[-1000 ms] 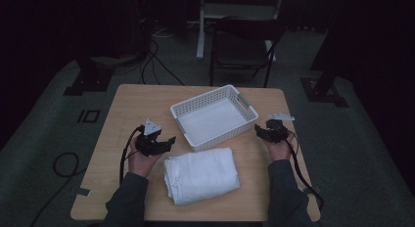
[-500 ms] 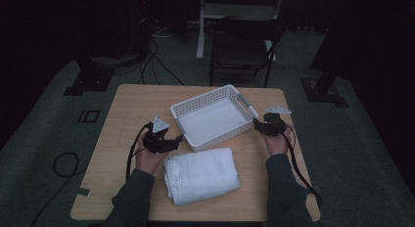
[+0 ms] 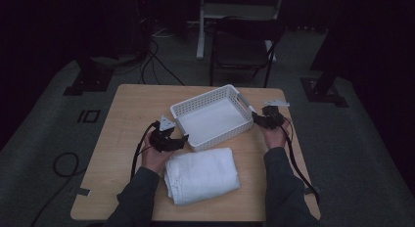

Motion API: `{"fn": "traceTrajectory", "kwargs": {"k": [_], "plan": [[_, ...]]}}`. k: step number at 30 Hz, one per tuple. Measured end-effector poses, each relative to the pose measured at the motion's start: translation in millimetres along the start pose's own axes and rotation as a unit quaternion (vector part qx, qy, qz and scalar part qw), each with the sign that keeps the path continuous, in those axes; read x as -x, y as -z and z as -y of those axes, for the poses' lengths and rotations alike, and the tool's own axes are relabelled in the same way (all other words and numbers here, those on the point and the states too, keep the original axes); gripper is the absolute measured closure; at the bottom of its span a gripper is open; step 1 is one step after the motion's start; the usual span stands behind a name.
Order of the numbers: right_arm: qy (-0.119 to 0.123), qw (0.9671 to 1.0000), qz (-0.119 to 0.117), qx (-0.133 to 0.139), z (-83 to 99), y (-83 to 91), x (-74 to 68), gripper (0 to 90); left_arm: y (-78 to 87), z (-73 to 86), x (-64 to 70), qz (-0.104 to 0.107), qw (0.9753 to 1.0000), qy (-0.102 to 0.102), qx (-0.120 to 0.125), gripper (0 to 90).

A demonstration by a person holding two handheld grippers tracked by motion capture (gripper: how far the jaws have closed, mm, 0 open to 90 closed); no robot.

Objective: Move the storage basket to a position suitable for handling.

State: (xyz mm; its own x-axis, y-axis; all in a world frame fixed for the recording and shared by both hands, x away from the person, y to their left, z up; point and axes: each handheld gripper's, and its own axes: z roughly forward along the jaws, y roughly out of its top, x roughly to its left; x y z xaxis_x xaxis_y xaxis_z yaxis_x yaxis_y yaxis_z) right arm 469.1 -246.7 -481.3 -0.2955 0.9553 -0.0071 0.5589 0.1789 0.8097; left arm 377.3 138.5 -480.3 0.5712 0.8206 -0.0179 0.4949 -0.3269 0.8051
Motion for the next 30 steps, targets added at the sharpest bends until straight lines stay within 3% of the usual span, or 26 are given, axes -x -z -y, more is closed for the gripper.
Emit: {"fn": "traceTrajectory", "kwargs": {"k": [4, 12, 13, 19, 24, 30], "plan": [[-0.006, 1.0000, -0.002, -0.007, -0.3, -4.6, 1.7, 50.0, -6.0, 0.4, 1.9, -0.002, 0.9999, -0.004, -0.010, 30.5], [-0.016, 0.9997, -0.017, -0.011, 2.4, -7.5, 4.4, 57.0, -9.4, -0.5, -0.9, 0.011, 0.9999, 0.004, -0.004, 32.3], [-0.014, 0.9996, -0.024, -0.010, 2.8, -6.9, 2.4, 60.9, -10.1, -0.9, -2.0, 0.015, 0.9999, 0.006, -0.003, 35.5], [-0.008, 0.9995, -0.030, -0.010, 3.6, -5.8, -2.7, 64.2, -14.0, -5.4, -2.8, 0.021, 0.9997, 0.003, -0.007, 43.0], [-0.005, 0.9993, -0.035, -0.013, 5.1, -4.2, -5.0, 64.8, -19.2, -7.3, -1.1, 0.000, 0.9999, -0.007, -0.015, 44.4], [0.001, 0.9990, -0.044, -0.011, 6.7, -2.6, -7.8, 64.7, -20.6, -8.4, -10.5, -0.014, 0.9998, -0.007, -0.013, 50.1]]}}
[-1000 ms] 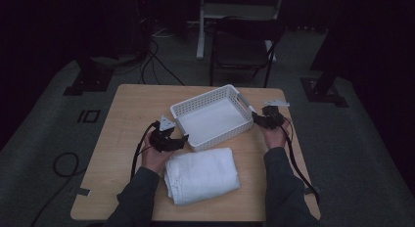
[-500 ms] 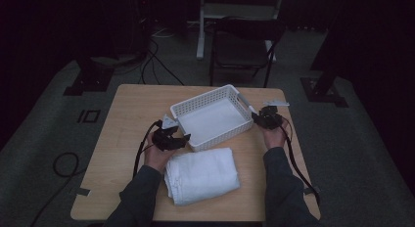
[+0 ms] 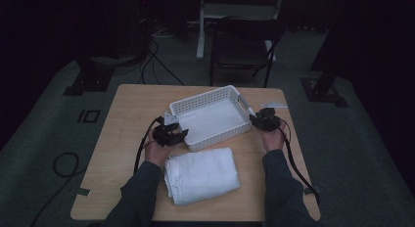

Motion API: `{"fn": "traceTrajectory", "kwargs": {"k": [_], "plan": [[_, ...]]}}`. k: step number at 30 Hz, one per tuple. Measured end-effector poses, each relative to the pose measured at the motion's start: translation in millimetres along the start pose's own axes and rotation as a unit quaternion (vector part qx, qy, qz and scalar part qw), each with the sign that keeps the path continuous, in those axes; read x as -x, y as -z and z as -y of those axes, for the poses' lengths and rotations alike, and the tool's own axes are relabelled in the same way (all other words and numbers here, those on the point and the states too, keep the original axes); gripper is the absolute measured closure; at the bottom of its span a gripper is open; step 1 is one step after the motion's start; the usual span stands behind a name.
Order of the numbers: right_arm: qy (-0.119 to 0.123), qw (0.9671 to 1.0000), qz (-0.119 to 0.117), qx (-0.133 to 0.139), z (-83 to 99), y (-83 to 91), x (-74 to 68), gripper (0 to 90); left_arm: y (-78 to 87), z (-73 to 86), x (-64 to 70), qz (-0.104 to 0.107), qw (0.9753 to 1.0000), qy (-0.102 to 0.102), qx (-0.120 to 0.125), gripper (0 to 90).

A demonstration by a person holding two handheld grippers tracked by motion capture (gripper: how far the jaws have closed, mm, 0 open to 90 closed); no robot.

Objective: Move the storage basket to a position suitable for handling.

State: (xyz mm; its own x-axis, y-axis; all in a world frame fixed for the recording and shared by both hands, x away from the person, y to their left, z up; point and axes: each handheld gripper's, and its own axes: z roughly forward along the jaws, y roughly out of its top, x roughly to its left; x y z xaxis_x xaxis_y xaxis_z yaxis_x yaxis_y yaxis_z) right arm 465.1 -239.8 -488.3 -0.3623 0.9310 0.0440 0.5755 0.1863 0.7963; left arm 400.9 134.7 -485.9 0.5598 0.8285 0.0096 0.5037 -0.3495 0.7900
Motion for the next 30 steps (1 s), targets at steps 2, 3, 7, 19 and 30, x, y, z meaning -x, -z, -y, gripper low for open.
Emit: {"fn": "traceTrajectory", "kwargs": {"k": [2, 3, 7, 19, 30], "plan": [[0.001, 1.0000, -0.002, 0.001, 0.3, 0.1, -0.9, 64.7, -1.0, -0.3, -4.6, -0.004, 1.0000, 0.000, 0.001, 50.8], [0.001, 1.0000, -0.004, 0.001, 0.7, 0.3, -1.9, 64.7, -1.4, -0.5, -7.3, -0.007, 1.0000, 0.001, 0.001, 51.7], [0.007, 0.9999, -0.008, 0.002, 2.3, 1.0, -5.8, 62.0, -5.7, -0.1, -17.8, -0.028, 0.9993, 0.025, 0.003, 52.3], [0.006, 0.9999, -0.008, 0.009, 5.4, 4.5, -6.1, 59.9, 16.3, 10.0, -9.8, 0.013, 0.9989, 0.041, 0.019, 36.0], [0.009, 0.9999, -0.010, 0.005, 4.5, 3.4, -9.3, 63.7, 20.9, 19.5, 2.4, 0.045, 0.9984, 0.034, 0.007, 31.4]]}}
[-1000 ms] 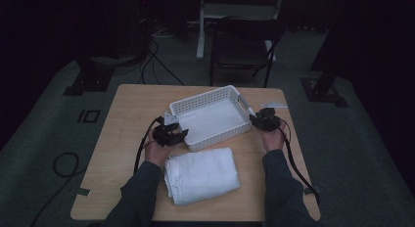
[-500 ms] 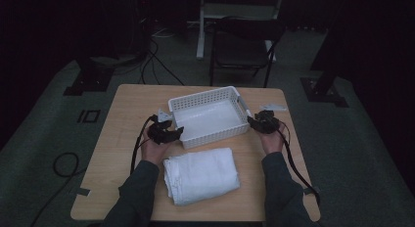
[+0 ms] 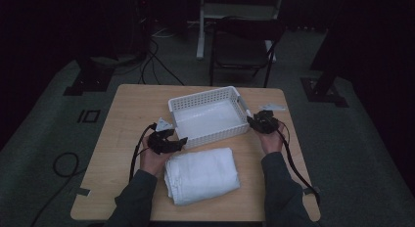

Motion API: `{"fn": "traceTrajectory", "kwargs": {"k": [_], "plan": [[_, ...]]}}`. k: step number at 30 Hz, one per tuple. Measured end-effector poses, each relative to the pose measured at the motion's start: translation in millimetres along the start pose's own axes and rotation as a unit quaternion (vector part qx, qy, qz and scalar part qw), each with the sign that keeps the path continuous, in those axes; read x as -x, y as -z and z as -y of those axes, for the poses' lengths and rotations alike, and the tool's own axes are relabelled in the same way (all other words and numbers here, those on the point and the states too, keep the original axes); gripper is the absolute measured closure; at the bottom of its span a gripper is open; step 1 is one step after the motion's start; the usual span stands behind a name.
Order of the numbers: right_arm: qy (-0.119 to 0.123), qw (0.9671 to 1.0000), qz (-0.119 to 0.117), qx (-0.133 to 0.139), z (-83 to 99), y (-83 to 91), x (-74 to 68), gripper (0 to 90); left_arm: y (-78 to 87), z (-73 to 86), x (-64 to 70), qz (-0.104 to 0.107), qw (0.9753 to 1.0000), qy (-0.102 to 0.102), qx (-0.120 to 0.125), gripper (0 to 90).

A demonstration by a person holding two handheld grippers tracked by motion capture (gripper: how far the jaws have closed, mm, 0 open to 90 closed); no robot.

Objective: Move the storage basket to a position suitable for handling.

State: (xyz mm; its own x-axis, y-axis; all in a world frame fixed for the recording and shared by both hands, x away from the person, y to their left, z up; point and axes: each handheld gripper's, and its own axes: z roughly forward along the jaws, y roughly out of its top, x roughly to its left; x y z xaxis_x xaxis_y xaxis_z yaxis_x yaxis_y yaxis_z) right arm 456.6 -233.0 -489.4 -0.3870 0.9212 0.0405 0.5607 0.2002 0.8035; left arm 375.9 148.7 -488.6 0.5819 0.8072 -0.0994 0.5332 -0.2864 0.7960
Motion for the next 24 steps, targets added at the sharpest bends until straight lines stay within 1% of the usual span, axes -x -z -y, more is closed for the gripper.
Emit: {"fn": "traceTrajectory", "kwargs": {"k": [3, 4, 5, 6, 8, 9, 12, 13, 15, 16, 17, 18, 19, 20, 21, 24], "plan": [[0.001, 1.0000, -0.004, 0.002, 0.4, 0.7, -1.4, 64.4, -2.8, 0.8, 1.4, -0.002, 1.0000, -0.004, -0.005, 31.7], [0.001, 1.0000, -0.006, 0.003, 0.6, 1.2, -2.5, 64.9, -3.5, 1.0, 1.6, -0.003, 0.9999, -0.007, -0.006, 33.2], [0.005, 1.0000, -0.004, 0.003, 1.0, 1.4, -4.6, 64.5, -5.0, 1.6, 2.3, -0.007, 0.9999, -0.011, -0.007, 36.9], [0.008, 1.0000, -0.004, 0.002, 1.0, 1.6, -5.4, 64.5, -5.0, 1.6, 2.3, -0.007, 0.9999, -0.011, -0.007, 36.8], [0.011, 0.9999, -0.004, 0.001, 1.2, 2.3, -6.7, 64.5, -4.1, 1.4, 0.9, -0.015, 0.9998, -0.013, -0.007, 39.0], [0.011, 0.9999, -0.004, 0.001, 1.2, 2.3, -6.7, 64.5, -4.1, 1.4, 0.9, -0.015, 0.9998, -0.013, -0.007, 40.2], [0.013, 0.9999, -0.008, 0.001, 2.1, 3.9, -9.5, 64.4, -3.6, 1.8, -4.2, -0.025, 0.9996, -0.007, -0.008, 41.5], [0.015, 0.9998, -0.013, 0.002, 3.5, 6.0, -12.6, 64.4, -3.7, 2.0, -5.5, -0.028, 0.9996, -0.004, -0.008, 42.5], [0.016, 0.9997, -0.016, 0.003, 4.6, 7.4, -14.3, 64.4, -2.7, 2.6, -11.0, -0.034, 0.9994, 0.004, -0.005, 43.6], [0.018, 0.9995, -0.023, 0.007, 7.4, 10.5, -18.0, 64.5, -2.4, 2.6, -13.8, -0.035, 0.9993, 0.008, -0.004, 45.3], [0.018, 0.9995, -0.025, 0.008, 8.2, 11.4, -19.2, 64.5, -2.2, 2.7, -15.9, -0.035, 0.9993, 0.011, -0.004, 45.8], [0.019, 0.9994, -0.028, 0.009, 9.1, 12.6, -20.6, 64.5, -1.7, 2.6, -21.1, -0.035, 0.9992, 0.020, -0.002, 46.1], [0.019, 0.9994, -0.028, 0.009, 9.1, 12.6, -20.6, 64.5, -1.7, 2.6, -21.1, -0.035, 0.9992, 0.020, -0.002, 46.5], [0.022, 0.9992, -0.032, 0.010, 10.1, 14.3, -23.2, 64.6, -1.7, 2.3, -24.7, -0.037, 0.9990, 0.024, -0.001, 47.0], [0.022, 0.9992, -0.032, 0.010, 10.1, 14.3, -23.2, 64.6, -1.7, 2.3, -24.7, -0.037, 0.9990, 0.024, -0.001, 47.4], [0.023, 0.9990, -0.038, 0.011, 11.3, 16.2, -26.8, 64.7, -2.6, 1.1, -30.2, -0.041, 0.9987, 0.032, 0.002, 47.8]]}}
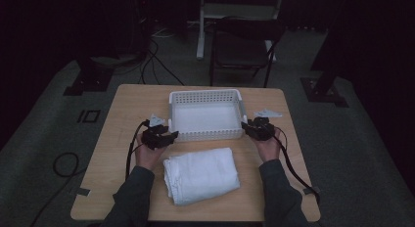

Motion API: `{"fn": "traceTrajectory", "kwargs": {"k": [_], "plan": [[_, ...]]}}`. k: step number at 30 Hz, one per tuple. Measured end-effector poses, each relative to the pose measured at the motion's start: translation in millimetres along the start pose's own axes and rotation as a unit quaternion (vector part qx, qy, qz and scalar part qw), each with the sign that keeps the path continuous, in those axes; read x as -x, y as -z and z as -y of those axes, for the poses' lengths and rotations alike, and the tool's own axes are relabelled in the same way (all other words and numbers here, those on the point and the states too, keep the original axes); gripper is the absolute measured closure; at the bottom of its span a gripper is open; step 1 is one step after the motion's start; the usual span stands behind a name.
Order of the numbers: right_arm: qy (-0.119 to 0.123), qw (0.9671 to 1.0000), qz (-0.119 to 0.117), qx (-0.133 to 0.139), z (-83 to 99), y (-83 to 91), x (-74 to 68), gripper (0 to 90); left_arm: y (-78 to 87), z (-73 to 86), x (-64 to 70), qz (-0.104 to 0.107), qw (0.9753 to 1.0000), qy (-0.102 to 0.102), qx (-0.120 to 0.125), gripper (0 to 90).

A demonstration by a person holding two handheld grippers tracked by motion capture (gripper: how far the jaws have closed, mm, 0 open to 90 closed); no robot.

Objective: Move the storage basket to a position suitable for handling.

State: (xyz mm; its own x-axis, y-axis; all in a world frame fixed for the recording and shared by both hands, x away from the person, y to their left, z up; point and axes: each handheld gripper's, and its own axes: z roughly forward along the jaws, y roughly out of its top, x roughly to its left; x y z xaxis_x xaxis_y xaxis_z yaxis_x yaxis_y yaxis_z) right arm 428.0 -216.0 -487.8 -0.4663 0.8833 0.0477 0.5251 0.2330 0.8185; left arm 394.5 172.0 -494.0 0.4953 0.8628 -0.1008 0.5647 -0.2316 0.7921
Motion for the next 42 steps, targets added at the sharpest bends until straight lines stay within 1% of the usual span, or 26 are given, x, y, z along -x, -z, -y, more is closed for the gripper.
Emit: {"fn": "traceTrajectory", "kwargs": {"k": [3, 4, 7, 8, 12, 13, 15, 20, 22, 25, 27, 29, 30, 31, 32, 33, 34, 35, 36, 37, 39, 40, 42], "plan": [[0.001, 1.0000, -0.003, 0.001, 0.5, 0.4, -2.9, 64.7, -1.5, -1.7, -6.0, 0.000, 1.0000, 0.008, 0.002, 47.9], [0.004, 1.0000, -0.003, 0.000, 0.2, 0.3, -5.2, 64.7, -2.1, -2.4, -8.4, -0.002, 0.9999, 0.010, 0.004, 48.1], [0.009, 1.0000, -0.003, -0.002, -0.8, -0.5, -7.8, 64.4, -2.4, -2.9, -11.0, -0.004, 0.9999, 0.013, 0.004, 48.2], [0.013, 0.9999, -0.002, -0.003, -1.4, -1.6, -9.5, 64.2, -2.6, -3.1, -13.8, 0.000, 0.9998, 0.016, 0.007, 48.2], [0.011, 0.9999, 0.000, -0.005, -2.0, -4.4, -9.8, 64.0, -1.9, -3.3, -15.6, 0.004, 0.9998, 0.016, 0.009, 48.1], [0.010, 0.9999, 0.004, -0.007, -2.3, -6.2, -10.1, 63.9, -1.4, -3.4, -15.5, 0.005, 0.9998, 0.015, 0.010, 48.0], [0.011, 0.9999, 0.006, -0.007, -2.4, -6.6, -10.4, 63.7, -0.2, -3.5, -14.8, 0.006, 0.9999, 0.011, 0.011, 48.0], [0.012, 0.9999, 0.008, -0.007, -3.9, -9.3, -12.3, 63.7, 4.1, -3.7, -15.2, 0.005, 0.9999, 0.008, 0.012, 48.4], [0.013, 0.9999, 0.007, -0.006, -5.0, -11.7, -12.5, 64.3, 5.0, -2.5, -17.2, 0.006, 0.9998, 0.011, 0.014, 48.5], [0.016, 0.9998, 0.004, -0.012, -8.6, -16.2, -12.8, 64.6, 6.2, -0.9, -20.1, 0.009, 0.9997, 0.014, 0.016, 48.9], [0.017, 0.9998, 0.004, -0.012, -9.0, -16.7, -13.3, 64.5, 7.2, 0.5, -21.4, 0.009, 0.9997, 0.018, 0.016, 49.0], [0.018, 0.9998, 0.000, -0.012, -8.8, -16.3, -14.2, 63.4, 8.4, 1.9, -22.1, 0.014, 0.9995, 0.022, 0.017, 47.4], [0.016, 0.9998, -0.002, -0.011, -8.5, -15.5, -14.8, 61.3, 9.9, 3.0, -21.2, 0.017, 0.9995, 0.021, 0.016, 46.2], [0.011, 0.9999, -0.004, -0.006, -7.8, -10.7, -16.5, 57.0, 12.7, 4.7, -18.7, 0.023, 0.9994, 0.020, 0.017, 43.9], [0.011, 0.9999, -0.004, -0.006, -7.8, -10.7, -16.5, 57.0, 12.7, 4.7, -18.7, 0.023, 0.9994, 0.020, 0.017, 43.2], [0.009, 0.9999, -0.008, -0.005, -7.7, -8.7, -16.9, 55.3, 15.5, 5.9, -17.2, 0.025, 0.9994, 0.016, 0.017, 43.2], [0.013, 0.9999, -0.007, -0.004, -6.8, -2.9, -19.9, 52.7, 17.4, 6.5, -16.1, 0.025, 0.9994, 0.016, 0.018, 41.9], [0.015, 0.9999, -0.007, -0.004, -5.9, 0.0, -21.9, 51.8, 20.2, 7.6, -14.8, 0.027, 0.9993, 0.017, 0.020, 41.7], [0.017, 0.9998, -0.010, -0.003, -4.6, 3.0, -23.7, 51.2, 25.8, 9.9, -11.6, 0.033, 0.9990, 0.018, 0.024, 41.2], [0.017, 0.9998, -0.010, -0.003, -4.6, 3.0, -23.7, 51.2, 25.8, 9.9, -11.6, 0.033, 0.9990, 0.018, 0.024, 40.6], [0.018, 0.9997, -0.016, -0.001, -1.3, 8.6, -27.4, 50.0, 31.2, 12.3, -7.0, 0.036, 0.9989, 0.014, 0.025, 40.2], [0.019, 0.9996, -0.020, -0.002, 1.1, 11.9, -29.9, 49.7, 32.6, 13.1, -5.2, 0.038, 0.9989, 0.015, 0.025, 39.6], [0.024, 0.9994, -0.024, -0.007, 4.7, 15.6, -34.9, 49.3, 36.1, 15.2, 0.2, 0.040, 0.9989, 0.009, 0.024, 38.5]]}}
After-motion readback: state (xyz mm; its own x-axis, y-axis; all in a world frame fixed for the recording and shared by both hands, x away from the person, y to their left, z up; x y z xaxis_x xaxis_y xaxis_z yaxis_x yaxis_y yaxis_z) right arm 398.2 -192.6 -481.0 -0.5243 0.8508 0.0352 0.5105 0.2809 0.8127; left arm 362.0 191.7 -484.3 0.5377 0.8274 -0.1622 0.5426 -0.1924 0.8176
